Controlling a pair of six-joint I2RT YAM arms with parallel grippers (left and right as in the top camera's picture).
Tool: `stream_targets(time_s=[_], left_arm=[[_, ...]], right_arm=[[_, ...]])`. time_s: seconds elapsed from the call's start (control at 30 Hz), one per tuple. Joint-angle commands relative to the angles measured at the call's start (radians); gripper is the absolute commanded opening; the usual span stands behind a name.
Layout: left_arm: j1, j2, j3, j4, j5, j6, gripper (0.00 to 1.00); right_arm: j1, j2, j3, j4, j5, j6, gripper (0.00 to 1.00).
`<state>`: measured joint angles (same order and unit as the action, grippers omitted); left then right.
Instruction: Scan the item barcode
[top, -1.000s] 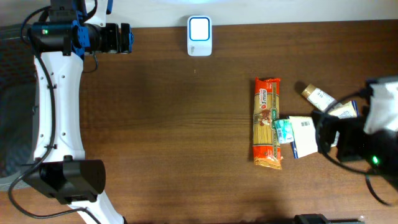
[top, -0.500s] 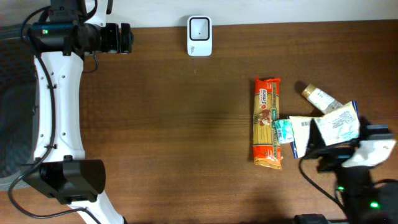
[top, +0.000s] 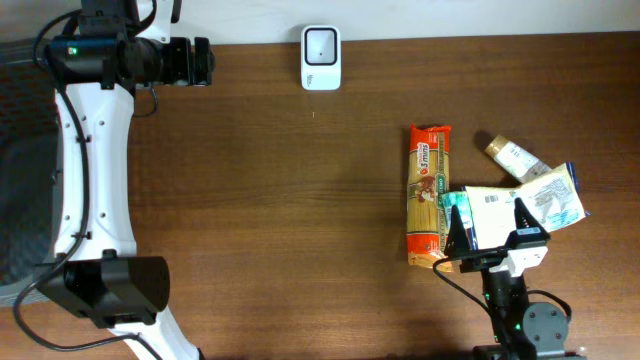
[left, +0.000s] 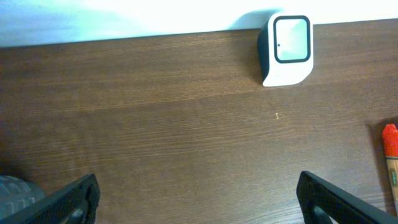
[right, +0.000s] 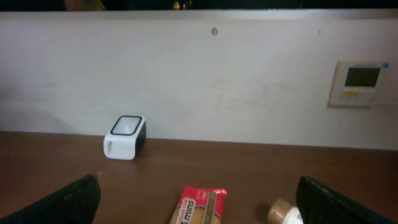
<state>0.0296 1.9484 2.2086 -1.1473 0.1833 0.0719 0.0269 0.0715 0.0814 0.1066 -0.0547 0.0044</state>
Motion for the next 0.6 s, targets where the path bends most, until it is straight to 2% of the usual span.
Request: stream_targets(time_s=[0.0,0.07,0.27,0.57], left_arm=[[0.002,-0.016,0.005,0.002,0.003,0.016,0.99],[0.002,-0.016,0.005,0.002,0.003,0.016,0.99],[0.002,-0.016,0.005,0.002,0.004,0.016,0.99],[0.002,-0.016,0.005,0.002,0.003,0.016,0.99]], right_arm=[[0.006,-0.037,-0.049,0.001,0.023,0.011,0.99],[0.006,-0.05,-0.077,-0.006,0.022,0.012,0.99],[0.007,-0.068,-0.076,-0.181,0.006,0.013,0.99],[0.006,-0.067,-0.076,-0.179,-0.02,0.012,0.99]])
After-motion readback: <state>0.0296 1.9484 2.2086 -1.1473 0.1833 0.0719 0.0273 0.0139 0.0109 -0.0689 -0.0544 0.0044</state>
